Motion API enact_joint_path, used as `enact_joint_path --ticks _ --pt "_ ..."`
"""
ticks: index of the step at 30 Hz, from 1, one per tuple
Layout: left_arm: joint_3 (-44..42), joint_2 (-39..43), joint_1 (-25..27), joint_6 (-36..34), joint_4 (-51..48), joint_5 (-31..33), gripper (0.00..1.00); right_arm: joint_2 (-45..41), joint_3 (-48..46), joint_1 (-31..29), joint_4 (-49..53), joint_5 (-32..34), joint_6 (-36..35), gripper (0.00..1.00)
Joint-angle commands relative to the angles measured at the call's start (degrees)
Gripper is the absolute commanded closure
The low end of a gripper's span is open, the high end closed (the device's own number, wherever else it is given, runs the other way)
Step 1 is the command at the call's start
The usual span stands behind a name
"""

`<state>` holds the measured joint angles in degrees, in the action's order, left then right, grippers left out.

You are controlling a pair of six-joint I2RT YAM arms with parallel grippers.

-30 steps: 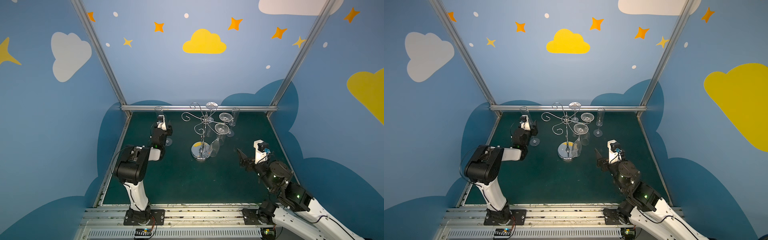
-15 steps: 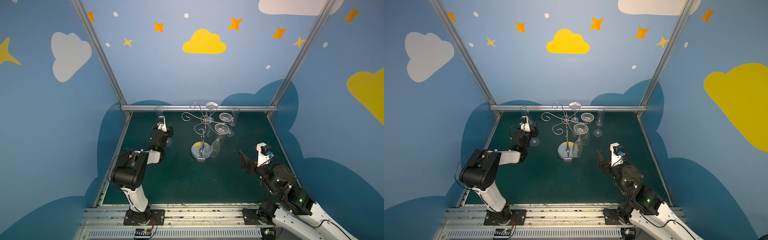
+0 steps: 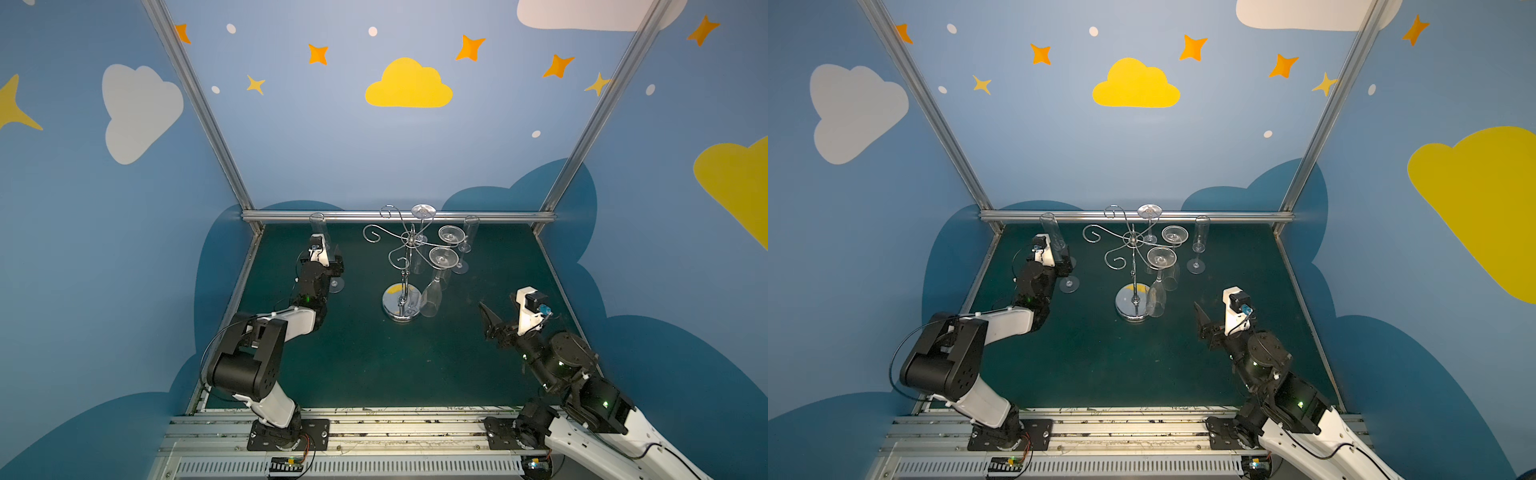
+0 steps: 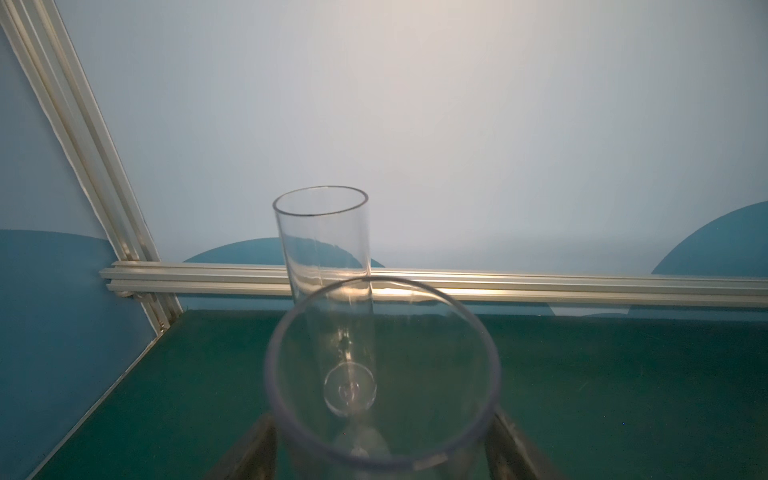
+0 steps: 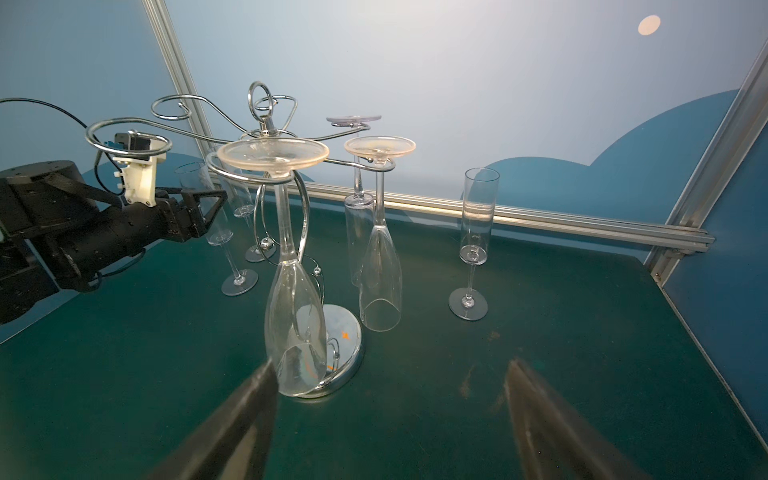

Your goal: Take the wine glass off the wine glass rack

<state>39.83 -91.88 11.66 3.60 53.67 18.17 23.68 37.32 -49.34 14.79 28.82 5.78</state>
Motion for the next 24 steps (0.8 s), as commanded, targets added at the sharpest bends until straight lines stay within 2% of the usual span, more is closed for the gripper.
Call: enact_joint_path --ticks 1,9,12,15,18,24 --pt "-0.7 4.8 0.2 1.9 -5.2 1.0 0.23 -0.6 0.9 0.2 -1.6 -0.3 0.6 0.15" --pt "-2.5 21.5 1.0 9.8 -24.9 -1.8 0.22 0.4 4.0 0.3 -1.1 -1.3 4.9 0.15" --pt "-3.6 28.2 1.3 9.7 -30.6 -3.4 0.21 1.5 6.1 0.3 0.8 -1.1 8.3 0.15" --pt "-2.4 35.5 1.3 10.4 -40.4 -3.8 0.19 3.9 10.1 0.6 3.8 -1.7 11.6 0.15" --pt "-0.6 42.3 1.2 11.9 -49.2 -4.9 0.16 8.5 15.4 1.5 6.6 -7.5 12.1 0.15" --pt "2.3 51.9 1.1 14.2 -61.9 -13.2 0.13 21.3 27.3 6.7 11.5 -20.6 16.1 0.15"
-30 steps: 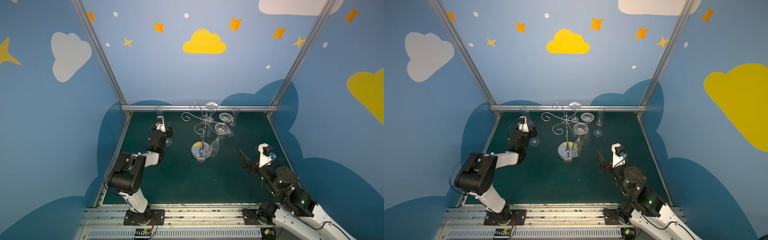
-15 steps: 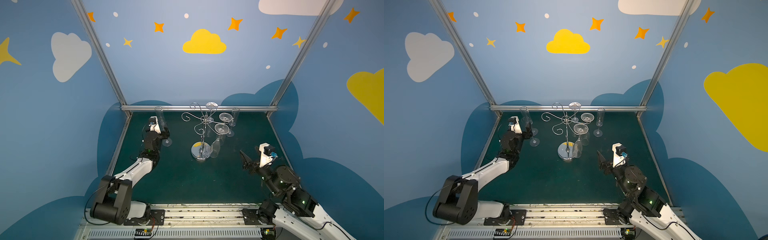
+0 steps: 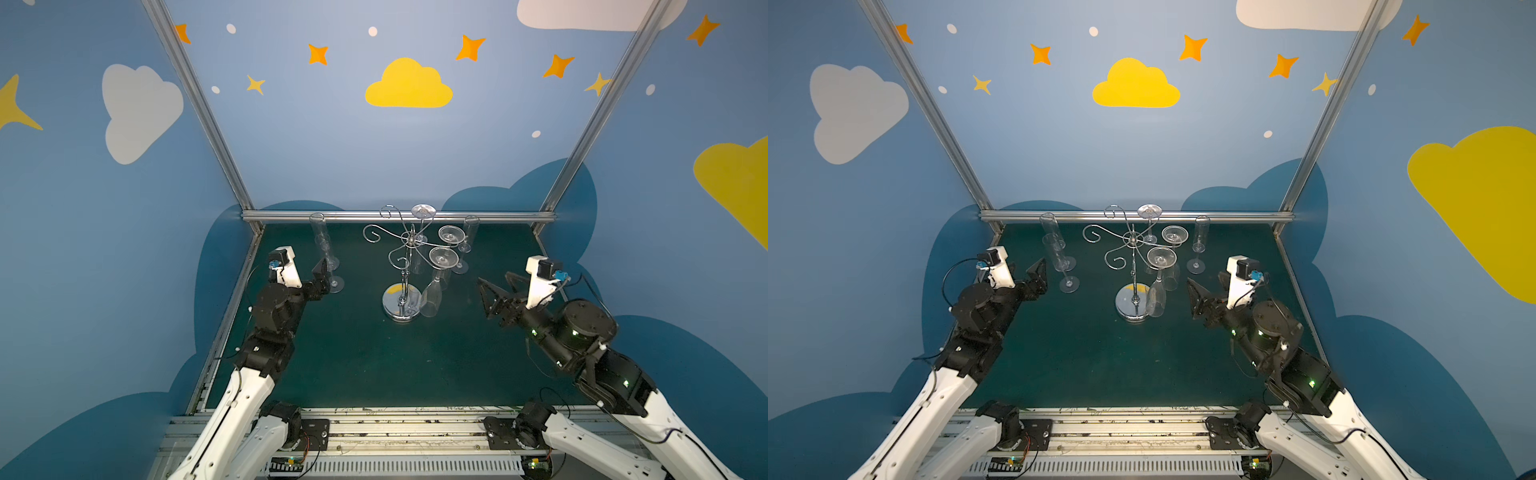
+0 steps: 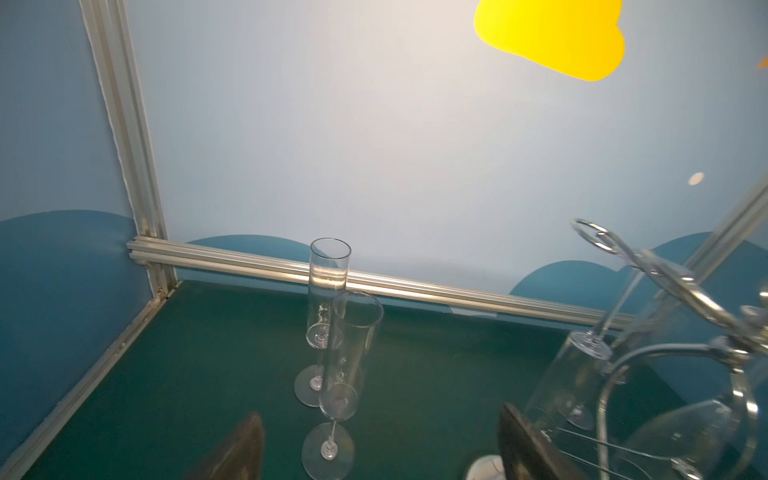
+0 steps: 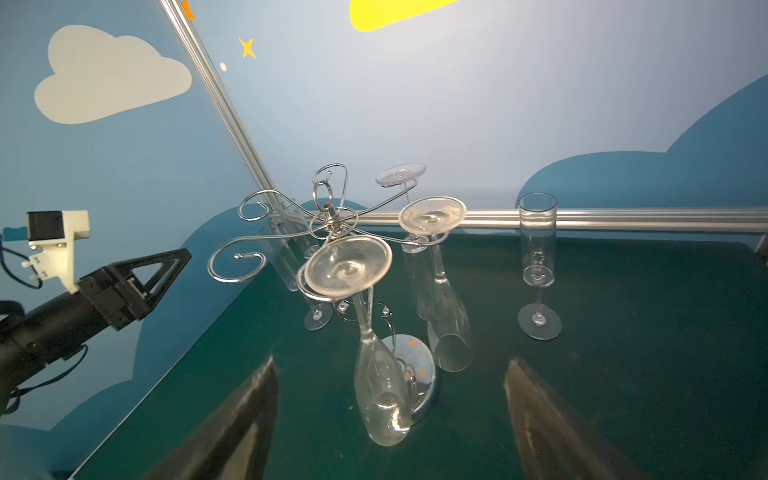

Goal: Take the wine glass off the wine glass rack
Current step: 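Draw the left gripper back while the right gripper reaches toward the rack, then grasp the stem of a hanging wine glass on the rack with the right gripper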

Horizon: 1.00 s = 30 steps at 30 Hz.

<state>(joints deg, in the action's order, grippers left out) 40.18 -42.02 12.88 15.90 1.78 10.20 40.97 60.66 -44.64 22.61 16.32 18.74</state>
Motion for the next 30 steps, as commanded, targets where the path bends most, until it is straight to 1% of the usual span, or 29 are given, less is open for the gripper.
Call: enact_joint_path --ticks 1,4,8,11,13,15,16,18,22,30 --pt "2.3 2.9 -0.1 2.5 -11.8 -6.4 0.13 6.3 6.0 3.8 4.3 -11.6 4.2 0.15" --pt "2.7 4.8 -0.1 5.1 -15.4 -8.6 0.13 12.0 11.2 9.4 5.6 -22.8 8.5 0.15" --pt "-0.1 7.0 -0.1 9.5 -15.8 -12.0 0.13 16.8 14.1 16.1 4.4 -35.9 13.5 0.18" --pt "-2.4 8.9 0.0 12.0 -15.6 -13.6 0.13 18.5 13.1 21.2 1.2 -44.2 18.6 0.24" --pt "-3.7 10.1 -0.1 13.3 -15.5 -13.7 0.12 19.5 11.5 24.6 -2.1 -49.8 22.9 0.31" --pt "-4.3 11.0 -0.1 13.9 -15.5 -14.2 0.12 20.3 9.8 26.6 -5.4 -54.4 25.9 0.36" --pt "-4.5 11.2 -0.1 14.2 -15.7 -14.4 0.12 20.8 9.2 27.1 -6.4 -56.0 27.0 0.39" --pt "-4.7 11.4 -0.1 14.5 -16.0 -15.1 0.12 21.6 8.5 27.7 -6.8 -57.8 27.4 0.4" --pt "-5.2 11.4 -0.1 14.8 -16.2 -16.9 0.12 23.2 7.2 28.2 -8.2 -60.4 29.3 0.45" --pt "-6.3 11.9 0.0 17.1 -14.5 -18.7 0.11 25.8 6.4 28.2 -12.3 -62.7 32.6 0.56"
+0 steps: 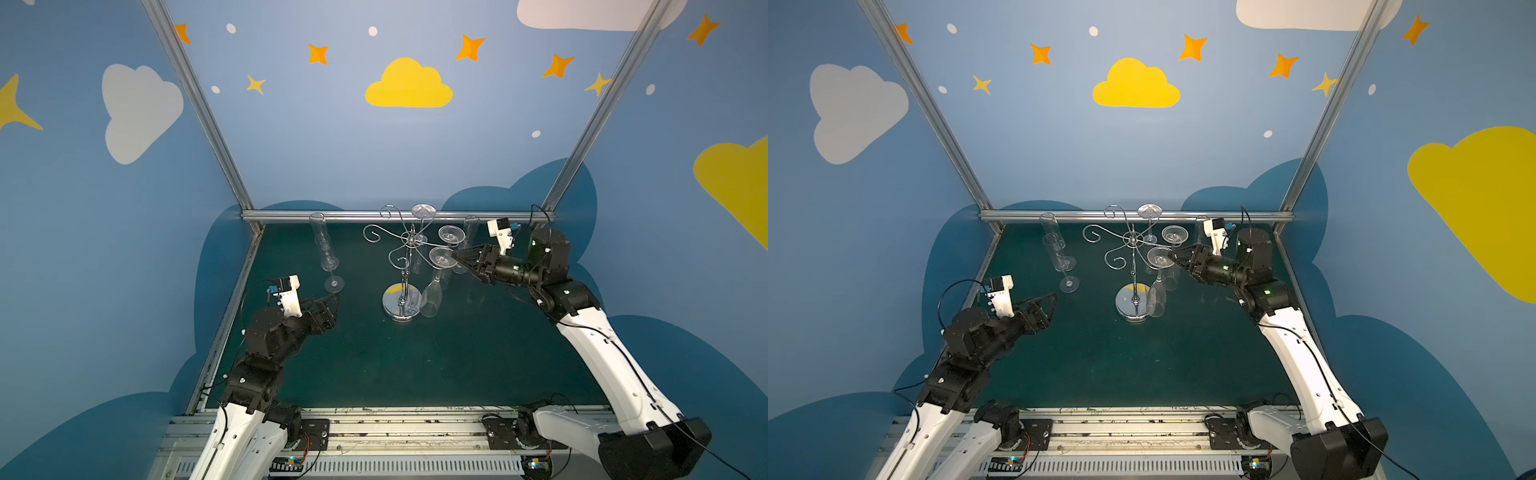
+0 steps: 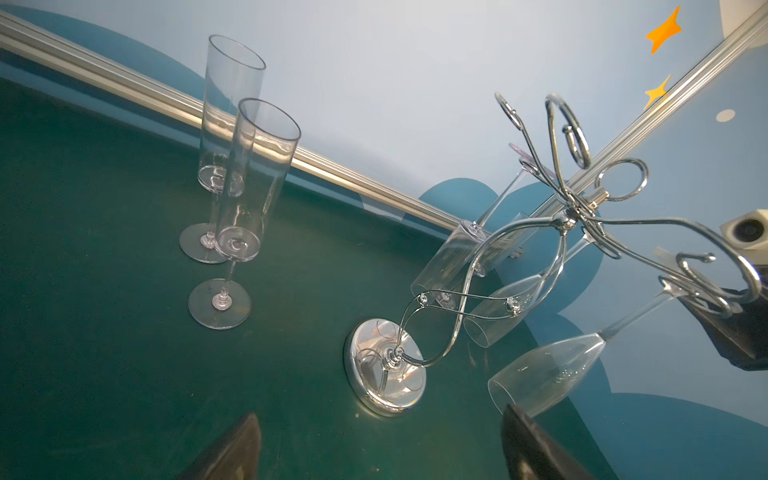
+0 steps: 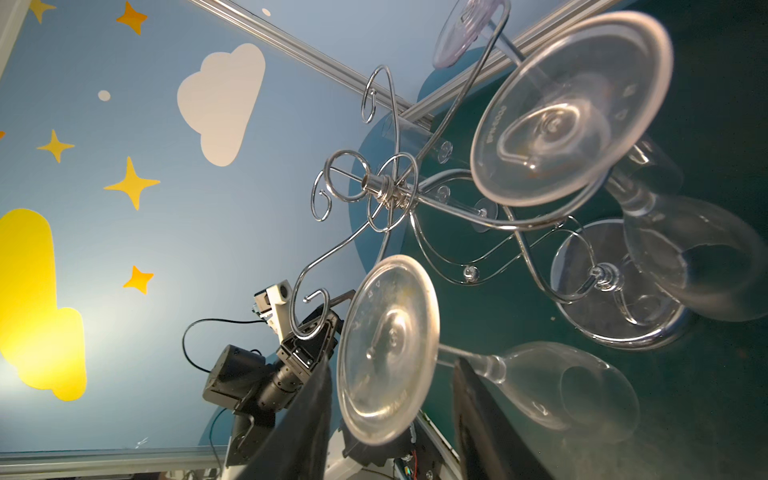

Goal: Take the wine glass off the wine glass rack
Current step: 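Grasp the stem of a hanging wine glass on the rack with the right gripper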

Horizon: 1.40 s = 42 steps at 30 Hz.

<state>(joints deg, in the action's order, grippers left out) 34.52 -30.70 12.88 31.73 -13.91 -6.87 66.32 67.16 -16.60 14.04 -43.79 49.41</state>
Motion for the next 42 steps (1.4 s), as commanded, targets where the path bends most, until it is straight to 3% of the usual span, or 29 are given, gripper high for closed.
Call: enact_joint_path --ticks 1,26,30,42 --pt "-0.8 0.6 0.0 1.6 1.3 -1.7 0.11 0.8 0.1 0.2 -4.0 -2.9 2.2 0.57" --pt "-2.7 5.6 0.1 3.0 -0.8 0.5 0.1 4.9 -0.2 0.3 -7.8 -5.1 7.7 0.89" --pt "-2.7 5.5 0.1 3.1 -0.7 0.5 0.1 3.7 -1.4 0.2 -10.0 -4.5 10.2 1.0" --pt "-1.6 4.2 0.1 1.9 0.0 0.1 0.1 1.3 -3.4 0.4 -19.4 -5.2 25.7 1.0"
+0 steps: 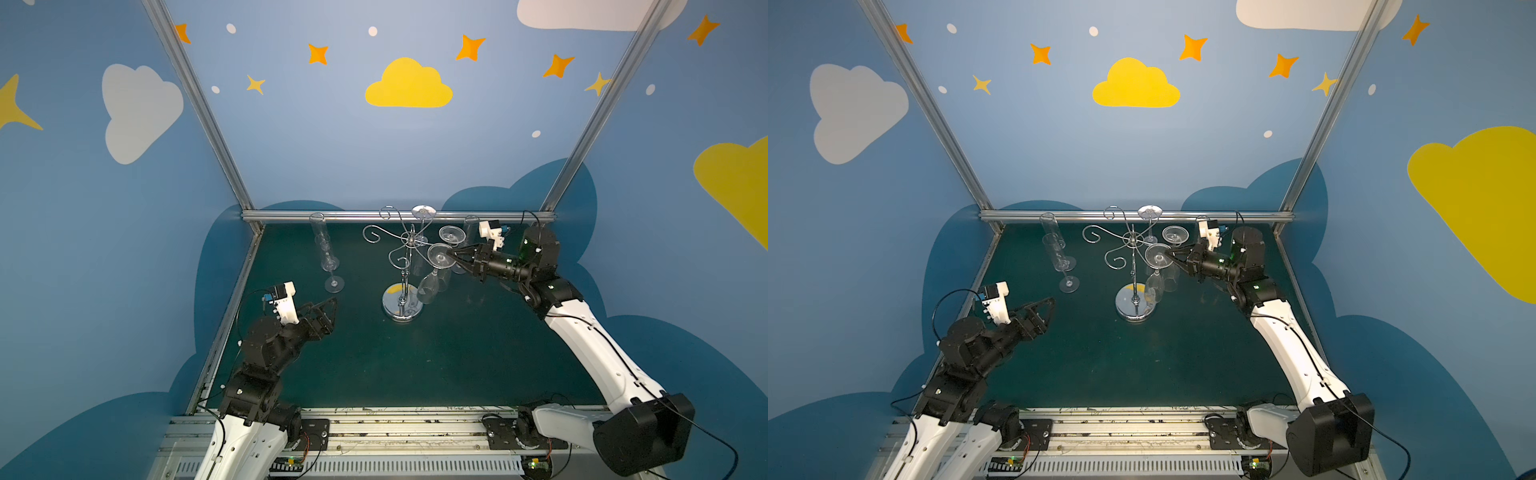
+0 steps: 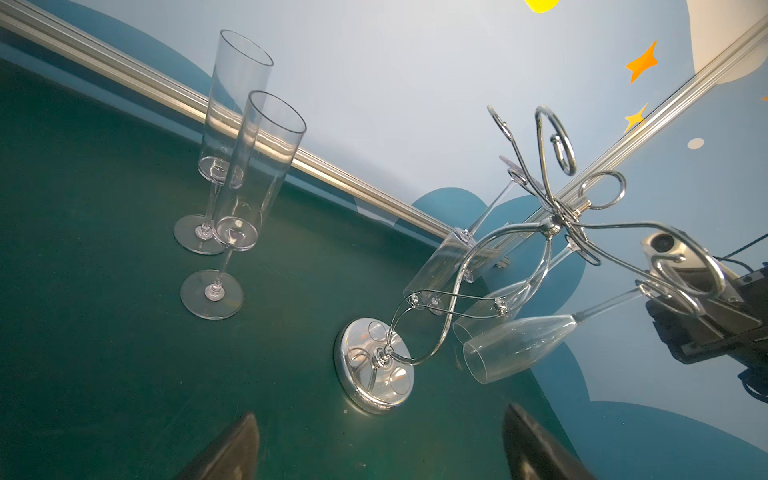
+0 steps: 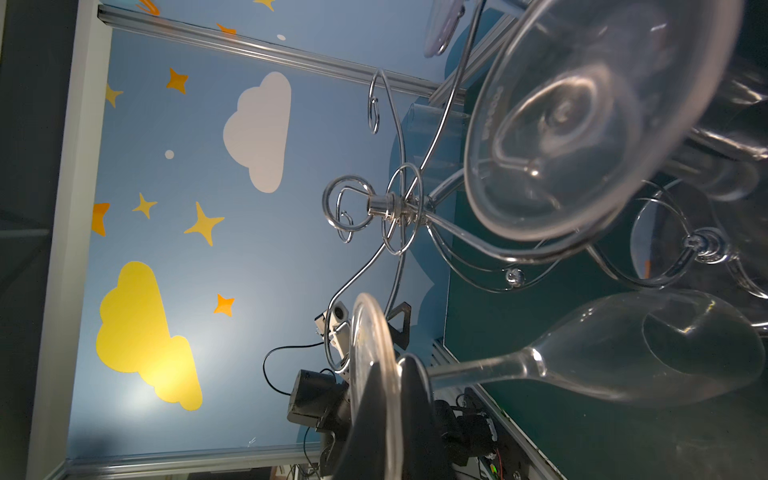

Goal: Take the wine glass off the wine glass rack
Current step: 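Grasp the stem of a hanging wine glass on the rack with the right gripper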

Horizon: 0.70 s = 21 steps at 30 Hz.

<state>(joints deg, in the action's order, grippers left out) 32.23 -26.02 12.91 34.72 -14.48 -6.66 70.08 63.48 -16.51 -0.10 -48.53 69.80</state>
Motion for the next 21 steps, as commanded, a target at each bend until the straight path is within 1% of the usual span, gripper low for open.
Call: enact_joint_path --ticks 1,4,8,15,21 --pt "0.8 -0.5 0.1 -1.2 0.5 0.1 0.1 -2.7 0.7 0.3 -5.2 -0.4 6.0 1.0" --pt "1.0 -0.5 0.1 -1.4 0.4 0.2 0.1 -3.3 2.1 0.3 -4.1 -0.8 7.4 1.0" --pt "0.9 -0.4 0.1 -1.5 0.5 0.3 0.09 -3.9 4.2 0.3 -1.8 -1.8 7.6 1.0" --pt "0.8 0.1 0.1 -1.7 0.2 0.1 0.09 -3.9 4.6 -0.1 -1.5 -3.1 10.0 1.0" --pt "0.2 1.6 0.1 -1.7 -0.9 0.6 0.09 -2.8 6.2 -2.7 -1.0 -3.1 10.1 1.0"
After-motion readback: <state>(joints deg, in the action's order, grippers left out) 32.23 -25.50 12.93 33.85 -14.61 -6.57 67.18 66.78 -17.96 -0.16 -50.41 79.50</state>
